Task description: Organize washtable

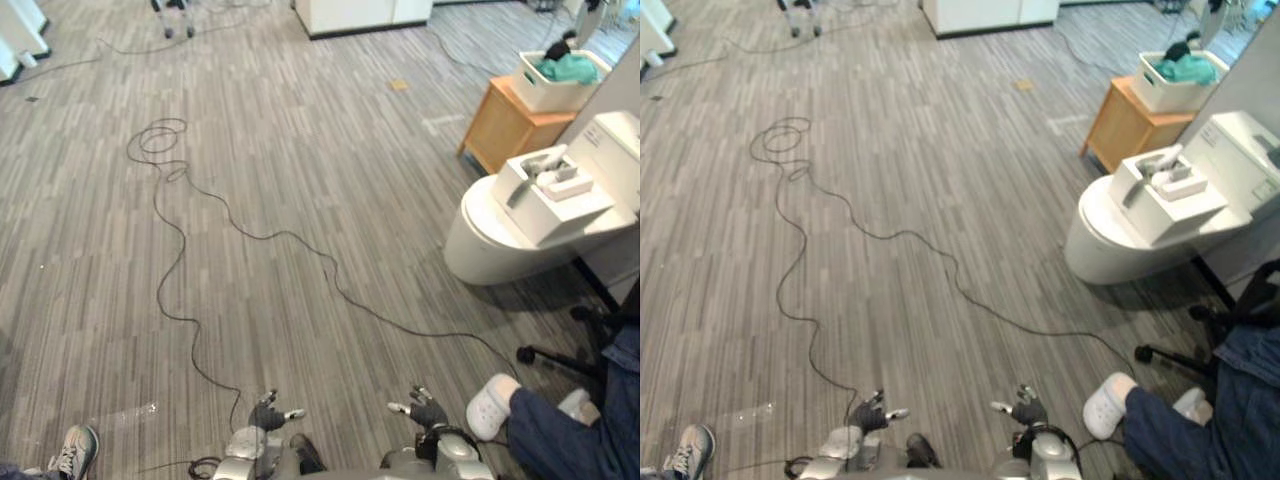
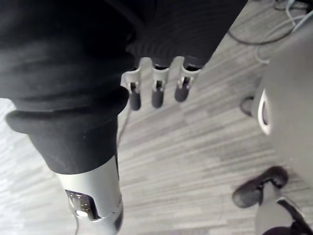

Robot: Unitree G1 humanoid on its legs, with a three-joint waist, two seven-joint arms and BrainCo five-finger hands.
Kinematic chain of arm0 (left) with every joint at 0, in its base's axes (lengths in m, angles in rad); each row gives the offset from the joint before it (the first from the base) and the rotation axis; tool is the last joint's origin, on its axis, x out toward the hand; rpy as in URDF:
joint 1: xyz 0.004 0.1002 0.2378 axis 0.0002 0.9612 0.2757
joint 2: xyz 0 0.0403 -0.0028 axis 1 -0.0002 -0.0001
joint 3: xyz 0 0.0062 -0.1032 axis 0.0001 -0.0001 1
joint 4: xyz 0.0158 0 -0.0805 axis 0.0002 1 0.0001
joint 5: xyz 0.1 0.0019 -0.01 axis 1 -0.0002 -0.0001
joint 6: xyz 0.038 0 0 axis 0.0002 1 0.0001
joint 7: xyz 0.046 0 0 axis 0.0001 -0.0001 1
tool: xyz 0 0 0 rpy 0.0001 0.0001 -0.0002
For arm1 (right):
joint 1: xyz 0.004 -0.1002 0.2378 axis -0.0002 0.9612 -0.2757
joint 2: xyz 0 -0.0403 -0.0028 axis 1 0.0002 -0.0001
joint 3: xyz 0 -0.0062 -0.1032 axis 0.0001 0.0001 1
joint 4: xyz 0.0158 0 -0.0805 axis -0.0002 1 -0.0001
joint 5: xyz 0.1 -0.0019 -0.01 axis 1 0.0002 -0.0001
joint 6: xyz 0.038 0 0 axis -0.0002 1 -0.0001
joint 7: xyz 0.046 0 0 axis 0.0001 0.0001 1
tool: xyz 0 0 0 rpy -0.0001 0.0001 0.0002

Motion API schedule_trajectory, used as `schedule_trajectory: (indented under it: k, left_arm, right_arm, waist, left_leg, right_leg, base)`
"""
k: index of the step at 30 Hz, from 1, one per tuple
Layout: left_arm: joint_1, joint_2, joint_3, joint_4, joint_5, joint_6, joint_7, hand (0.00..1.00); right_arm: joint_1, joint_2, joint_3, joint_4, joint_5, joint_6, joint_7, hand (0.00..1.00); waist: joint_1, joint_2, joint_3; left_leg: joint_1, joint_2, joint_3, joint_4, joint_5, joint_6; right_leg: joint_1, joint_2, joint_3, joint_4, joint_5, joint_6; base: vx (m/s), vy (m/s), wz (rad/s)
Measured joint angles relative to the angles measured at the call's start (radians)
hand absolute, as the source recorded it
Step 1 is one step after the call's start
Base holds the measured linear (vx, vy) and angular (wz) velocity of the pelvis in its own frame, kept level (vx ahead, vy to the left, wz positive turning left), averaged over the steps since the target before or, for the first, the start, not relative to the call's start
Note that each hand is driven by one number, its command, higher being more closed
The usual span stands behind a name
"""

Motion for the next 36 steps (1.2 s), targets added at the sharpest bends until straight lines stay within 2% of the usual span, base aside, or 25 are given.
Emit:
schedule_trajectory:
  k: [2,3,4,5,6,7,8,9,12,15,18,21,23,27,28,36]
  left_arm:
    - [0.001,0.008,-0.002,0.009,0.011,0.005,-0.001,0.00]
    - [0.000,0.011,-0.002,0.012,0.013,0.006,-0.005,0.00]
    - [-0.001,0.013,-0.003,0.012,0.012,0.005,-0.013,0.00]
    - [-0.002,0.007,-0.006,0.012,0.012,0.006,-0.017,0.00]
    - [-0.001,0.013,-0.003,0.013,0.011,0.005,-0.018,0.00]
    - [-0.003,0.021,0.001,0.028,0.011,0.004,-0.018,0.00]
    - [-0.002,0.028,0.003,0.031,0.011,0.005,-0.019,0.00]
    - [-0.005,0.046,0.008,0.038,0.010,0.004,-0.019,0.00]
    - [-0.002,0.030,0.050,0.045,0.009,0.005,-0.017,0.00]
    - [0.008,0.022,0.077,0.055,0.010,0.005,-0.019,0.00]
    - [0.011,0.029,0.087,0.065,0.009,0.006,-0.018,0.00]
    - [0.009,0.032,0.086,0.065,0.010,0.005,-0.018,0.00]
    - [0.009,0.031,0.086,0.065,0.010,0.005,-0.018,0.00]
    - [0.012,0.030,0.085,0.065,0.011,0.005,-0.018,0.00]
    - [0.027,0.014,0.084,0.083,0.012,0.006,-0.018,0.00]
    - [0.027,0.017,0.085,0.083,0.010,0.005,-0.018,0.00]
  right_arm:
    - [-0.004,0.001,0.005,0.009,-0.003,-0.001,0.001,0.00]
    - [-0.003,0.001,0.008,0.017,-0.012,0.000,0.002,0.00]
    - [-0.008,0.001,0.008,0.026,-0.040,0.002,0.003,0.00]
    - [-0.007,-0.001,0.009,0.026,-0.047,0.001,0.003,0.00]
    - [-0.007,0.001,0.014,0.026,-0.057,0.001,0.004,0.00]
    - [-0.005,0.002,0.031,0.027,-0.071,0.001,0.004,0.00]
    - [-0.002,0.005,0.040,0.031,-0.075,0.001,0.004,0.00]
    - [-0.002,0.015,0.047,0.047,-0.078,0.001,0.004,0.00]
    - [-0.003,0.008,0.047,0.051,-0.078,0.001,0.004,0.00]
    - [0.002,-0.011,0.047,0.054,-0.079,0.002,0.003,0.00]
    - [0.002,-0.013,0.048,0.054,-0.079,0.003,0.003,0.00]
    - [-0.002,-0.010,0.048,0.055,-0.079,0.002,0.003,0.00]
    - [-0.001,-0.010,0.048,0.056,-0.079,0.002,0.003,0.00]
    - [0.000,-0.018,0.047,0.056,-0.081,0.002,0.003,0.00]
    - [-0.020,-0.038,0.044,0.125,-0.101,0.003,0.004,0.00]
    - [-0.020,-0.033,0.039,0.125,-0.096,0.003,0.002,0.00]
  waist:
    - [-0.001,-0.006,-0.006]
    - [-0.003,-0.007,-0.005]
    - [-0.003,-0.009,-0.005]
    - [-0.008,-0.008,-0.005]
    - [-0.011,-0.001,-0.001]
    - [-0.016,-0.022,-0.006]
    - [-0.016,-0.039,-0.014]
    - [-0.015,-0.076,-0.022]
    - [-0.001,-0.063,-0.026]
    - [-0.007,-0.030,-0.031]
    - [0.007,-0.034,-0.032]
    - [0.006,-0.034,-0.031]
    - [0.007,-0.035,-0.031]
    - [0.007,-0.027,-0.039]
    - [0.008,0.003,-0.078]
    - [0.008,-0.002,-0.081]
  left_leg:
    - [0.008,-0.027,-0.044,-0.074,0.051,0.008]
    - [0.006,-0.030,-0.068,-0.087,0.054,0.009]
    - [0.004,-0.030,-0.103,-0.091,0.061,0.020]
    - [0.004,-0.023,-0.120,-0.087,0.064,0.025]
    - [0.000,-0.020,-0.140,-0.084,0.064,0.025]
    - [-0.002,-0.027,-0.170,-0.084,0.064,0.025]
    - [-0.002,-0.039,-0.180,-0.089,0.064,0.025]
    - [0.002,-0.073,-0.199,-0.102,0.062,0.024]
    - [0.016,-0.081,-0.231,-0.181,0.115,0.017]
    - [0.025,-0.078,-0.260,-0.232,0.157,0.011]
    - [0.011,-0.058,-0.270,-0.194,0.150,0.003]
    - [-0.018,-0.053,-0.318,-0.170,0.149,0.003]
    - [-0.015,-0.054,-0.312,-0.177,0.150,0.003]
    - [0.010,-0.073,-0.308,-0.235,0.163,0.010]
    - [0.043,-0.114,-0.308,-0.278,0.157,0.017]
    - [0.035,-0.113,-0.307,-0.278,0.154,0.013]
  right_leg:
    - [-0.001,-0.002,-0.019,0.008,0.024,0.003]
    - [-0.005,-0.003,-0.027,0.028,0.023,0.003]
    - [-0.034,-0.002,0.003,0.115,0.022,0.001]
    - [-0.065,-0.003,0.039,0.160,-0.010,0.003]
    - [-0.088,0.018,0.122,0.167,-0.074,0.002]
    - [-0.090,0.037,0.202,0.098,-0.095,-0.001]
    - [-0.091,0.034,0.215,0.058,-0.072,-0.007]
    - [-0.095,0.011,0.229,0.035,-0.044,0.022]
    - [-0.078,0.020,0.219,-0.014,-0.054,0.028]
    - [-0.068,0.036,0.189,-0.026,-0.050,0.022]
    - [-0.053,0.059,0.195,-0.056,-0.024,0.009]
    - [-0.059,0.077,0.205,-0.094,0.014,0.000]
    - [-0.058,0.080,0.219,-0.108,0.025,0.003]
    - [-0.067,0.079,0.255,-0.114,0.027,0.012]
    - [-0.023,0.067,0.308,-0.193,0.057,0.028]
    - [-0.032,0.067,0.309,-0.191,0.057,0.028]
  base:
    - [0.01,-0.011,0.55]
    - [0.03,-0.037,0.76]
    - [0.03,-0.041,0.64]
    - [0.02,-0.076,0.63]
    - [0.00,-0.083,0.69]
    - [-0.01,-0.122,0.72]
    - [-0.01,-0.131,0.80]
    - [-0.02,-0.150,0.61]
    - [-0.08,-0.078,0.28]
    - [-0.10,-0.048,0.27]
    - [-0.05,-0.057,0.01]
    - [-0.05,-0.038,-0.10]
    - [-0.06,0.030,-0.16]
    - [-0.05,0.045,-0.11]
    - [0.00,0.000,0.00]
    - [0.00,0.000,0.00]
